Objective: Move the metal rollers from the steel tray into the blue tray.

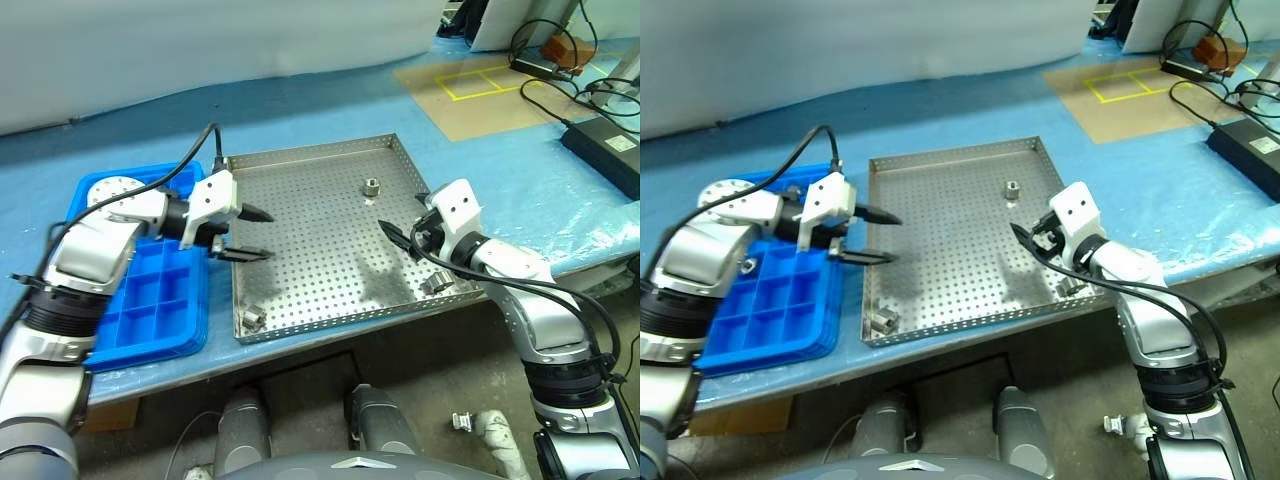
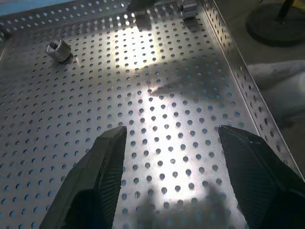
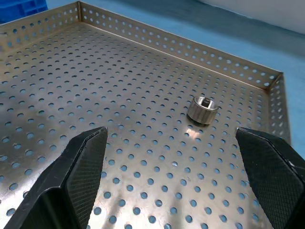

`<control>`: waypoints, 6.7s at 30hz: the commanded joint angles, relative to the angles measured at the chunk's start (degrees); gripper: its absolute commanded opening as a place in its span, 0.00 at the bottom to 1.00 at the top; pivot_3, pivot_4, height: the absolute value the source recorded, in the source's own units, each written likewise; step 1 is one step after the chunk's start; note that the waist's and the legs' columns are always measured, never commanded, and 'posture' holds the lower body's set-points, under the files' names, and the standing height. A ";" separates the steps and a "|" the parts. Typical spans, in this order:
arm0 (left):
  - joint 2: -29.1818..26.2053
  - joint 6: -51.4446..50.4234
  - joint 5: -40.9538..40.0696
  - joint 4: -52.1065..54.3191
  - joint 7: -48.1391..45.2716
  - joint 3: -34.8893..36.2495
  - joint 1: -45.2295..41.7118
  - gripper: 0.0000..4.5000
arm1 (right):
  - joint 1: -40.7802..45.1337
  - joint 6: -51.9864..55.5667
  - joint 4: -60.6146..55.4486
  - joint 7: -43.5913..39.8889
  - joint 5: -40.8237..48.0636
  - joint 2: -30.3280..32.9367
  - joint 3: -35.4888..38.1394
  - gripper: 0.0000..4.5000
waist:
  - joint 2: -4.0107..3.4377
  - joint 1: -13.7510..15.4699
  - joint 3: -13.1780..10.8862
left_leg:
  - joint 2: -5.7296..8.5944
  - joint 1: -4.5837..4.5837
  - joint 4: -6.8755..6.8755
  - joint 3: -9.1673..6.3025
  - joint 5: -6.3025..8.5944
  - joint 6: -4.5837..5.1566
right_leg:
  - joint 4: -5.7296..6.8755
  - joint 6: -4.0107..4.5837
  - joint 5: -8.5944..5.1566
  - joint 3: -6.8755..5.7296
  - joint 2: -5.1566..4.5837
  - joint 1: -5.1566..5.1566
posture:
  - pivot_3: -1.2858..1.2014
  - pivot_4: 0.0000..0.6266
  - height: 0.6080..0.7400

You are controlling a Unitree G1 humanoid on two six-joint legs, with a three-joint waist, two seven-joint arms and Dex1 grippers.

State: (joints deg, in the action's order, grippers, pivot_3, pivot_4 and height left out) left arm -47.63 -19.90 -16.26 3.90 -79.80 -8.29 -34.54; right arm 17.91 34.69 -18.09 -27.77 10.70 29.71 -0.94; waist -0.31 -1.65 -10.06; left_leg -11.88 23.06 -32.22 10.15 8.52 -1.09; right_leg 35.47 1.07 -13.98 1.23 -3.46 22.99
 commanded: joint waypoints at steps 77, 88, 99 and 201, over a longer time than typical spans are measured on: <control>0.01 34.46 23.97 -21.67 0.94 -12.45 -2.96 0.72 | -4.25 -1.34 -3.30 0.97 -2.53 -0.71 -0.78 1.00 | -0.15 -0.73 0.10 | -0.11 -0.50 0.11 0.05 -0.15 -0.27 | 0.26 0.06 0.03 0.35 0.29 -0.04 | 0.37 0.24 1.00; 9.99 19.77 18.55 -23.09 12.49 -4.40 -11.81 0.72 | -1.31 -4.53 1.64 0.69 -3.30 -2.50 -2.47 1.00 | -0.13 0.86 0.09 | -0.02 -0.39 0.02 0.06 -0.16 -0.26 | 0.29 0.07 0.04 0.33 0.18 0.00 | 0.38 0.24 1.00; 16.30 24.80 32.23 -52.57 35.66 -8.02 -35.17 0.72 | 2.04 -8.65 6.67 1.15 -4.59 -5.82 -4.13 1.00 | -0.06 0.90 0.05 | 0.02 -0.03 -0.05 -0.01 -0.17 -0.28 | 0.22 0.04 0.06 0.30 0.21 0.19 | 0.39 0.24 1.00; 28.42 2.51 14.15 -16.04 50.19 3.78 -3.43 0.73 | 26.96 -26.72 51.36 2.12 -1.64 -6.99 9.23 0.99 | 0.40 5.69 -0.22 | -0.06 1.08 -0.10 -1.16 -0.47 -0.58 | 0.26 0.23 0.19 -1.23 0.07 0.49 | 0.46 0.24 1.00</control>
State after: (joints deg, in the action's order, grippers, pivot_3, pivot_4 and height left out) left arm -19.27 -19.36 -1.52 -13.54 -28.50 -4.12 -36.94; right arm 45.64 6.48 38.89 -22.82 6.55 21.36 6.77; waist 0.10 4.05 -10.28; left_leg -11.94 24.14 -32.33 8.99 8.06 -1.65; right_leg 35.73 1.14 -13.69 0.00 -3.38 23.46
